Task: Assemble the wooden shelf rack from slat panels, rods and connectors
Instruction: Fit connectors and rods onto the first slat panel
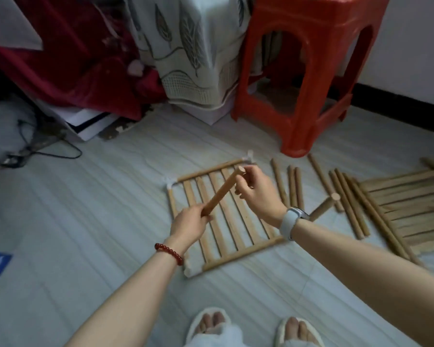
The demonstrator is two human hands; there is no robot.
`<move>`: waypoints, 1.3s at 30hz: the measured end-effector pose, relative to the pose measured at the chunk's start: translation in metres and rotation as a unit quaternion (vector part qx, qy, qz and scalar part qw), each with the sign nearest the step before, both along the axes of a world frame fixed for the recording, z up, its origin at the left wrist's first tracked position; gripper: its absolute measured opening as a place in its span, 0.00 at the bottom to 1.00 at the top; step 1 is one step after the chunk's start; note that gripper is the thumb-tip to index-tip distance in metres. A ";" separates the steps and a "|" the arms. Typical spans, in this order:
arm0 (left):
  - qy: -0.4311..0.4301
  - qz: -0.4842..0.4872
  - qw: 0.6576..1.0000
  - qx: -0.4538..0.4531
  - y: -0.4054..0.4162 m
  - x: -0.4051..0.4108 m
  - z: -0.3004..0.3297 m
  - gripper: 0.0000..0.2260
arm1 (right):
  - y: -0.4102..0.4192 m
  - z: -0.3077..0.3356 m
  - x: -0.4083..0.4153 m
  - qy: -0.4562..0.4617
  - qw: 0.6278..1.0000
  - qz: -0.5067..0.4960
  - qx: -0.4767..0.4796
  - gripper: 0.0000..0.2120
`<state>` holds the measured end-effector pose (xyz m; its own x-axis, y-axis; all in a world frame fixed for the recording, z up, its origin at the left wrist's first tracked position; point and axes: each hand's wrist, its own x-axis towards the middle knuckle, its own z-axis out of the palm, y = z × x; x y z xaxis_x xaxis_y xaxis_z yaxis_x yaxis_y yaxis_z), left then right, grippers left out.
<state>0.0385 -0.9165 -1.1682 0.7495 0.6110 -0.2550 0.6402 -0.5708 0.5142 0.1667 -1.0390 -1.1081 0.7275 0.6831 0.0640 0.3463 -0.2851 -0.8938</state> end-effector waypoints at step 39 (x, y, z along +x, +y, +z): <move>-0.222 0.292 0.927 -0.074 0.011 -0.089 -0.089 0.09 | 0.019 -0.202 -0.037 -0.202 0.690 0.381 -0.581 0.46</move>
